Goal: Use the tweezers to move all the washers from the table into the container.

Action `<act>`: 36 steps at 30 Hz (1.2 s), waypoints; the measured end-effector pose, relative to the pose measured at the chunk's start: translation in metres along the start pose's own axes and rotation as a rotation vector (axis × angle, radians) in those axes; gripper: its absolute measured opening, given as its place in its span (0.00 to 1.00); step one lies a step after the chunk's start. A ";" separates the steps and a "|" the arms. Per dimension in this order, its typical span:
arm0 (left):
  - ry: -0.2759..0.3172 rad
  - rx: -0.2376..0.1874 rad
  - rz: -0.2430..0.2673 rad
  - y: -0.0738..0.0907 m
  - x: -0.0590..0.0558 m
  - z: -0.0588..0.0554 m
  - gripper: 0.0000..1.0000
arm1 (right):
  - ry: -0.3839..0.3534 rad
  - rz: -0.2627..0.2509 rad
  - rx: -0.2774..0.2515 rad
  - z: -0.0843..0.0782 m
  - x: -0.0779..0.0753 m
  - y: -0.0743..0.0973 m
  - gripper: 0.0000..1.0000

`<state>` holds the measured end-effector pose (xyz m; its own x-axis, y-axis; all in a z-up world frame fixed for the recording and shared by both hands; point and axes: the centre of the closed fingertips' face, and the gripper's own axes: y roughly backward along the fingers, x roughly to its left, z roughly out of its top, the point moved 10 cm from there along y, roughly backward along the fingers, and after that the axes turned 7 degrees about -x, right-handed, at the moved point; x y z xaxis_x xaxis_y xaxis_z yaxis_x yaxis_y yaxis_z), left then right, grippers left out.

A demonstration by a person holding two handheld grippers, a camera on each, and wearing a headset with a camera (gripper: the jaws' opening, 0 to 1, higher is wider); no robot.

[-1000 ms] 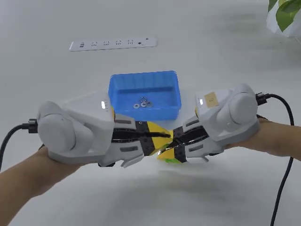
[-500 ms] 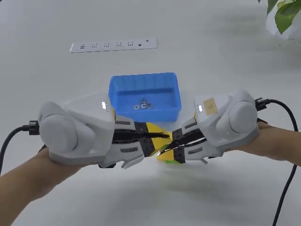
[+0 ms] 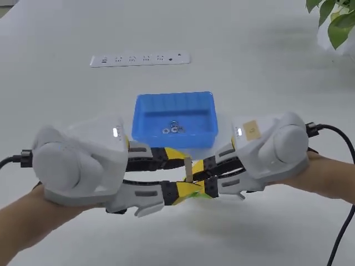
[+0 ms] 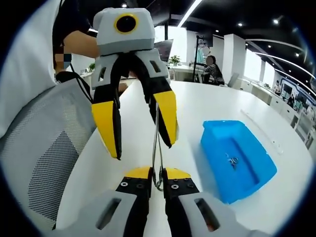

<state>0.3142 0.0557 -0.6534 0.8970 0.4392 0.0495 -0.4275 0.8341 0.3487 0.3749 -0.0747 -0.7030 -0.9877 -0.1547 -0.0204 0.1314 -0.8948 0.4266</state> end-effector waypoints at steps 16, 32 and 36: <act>0.131 -0.058 0.215 0.051 -0.015 -0.011 0.56 | 0.024 -0.033 -0.044 0.030 -0.001 0.010 0.09; 0.219 -0.099 0.340 0.075 -0.024 -0.024 0.76 | 0.062 -0.116 -0.118 0.072 -0.035 0.029 0.09; 0.250 -0.108 0.367 0.079 -0.028 -0.030 0.80 | 0.065 -0.137 -0.131 0.078 -0.053 0.031 0.09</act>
<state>0.2518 0.1194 -0.6554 0.6352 0.7681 -0.0808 -0.7331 0.6326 0.2498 0.4247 -0.0612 -0.6183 -0.9901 -0.0507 -0.1308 0.0099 -0.9555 0.2949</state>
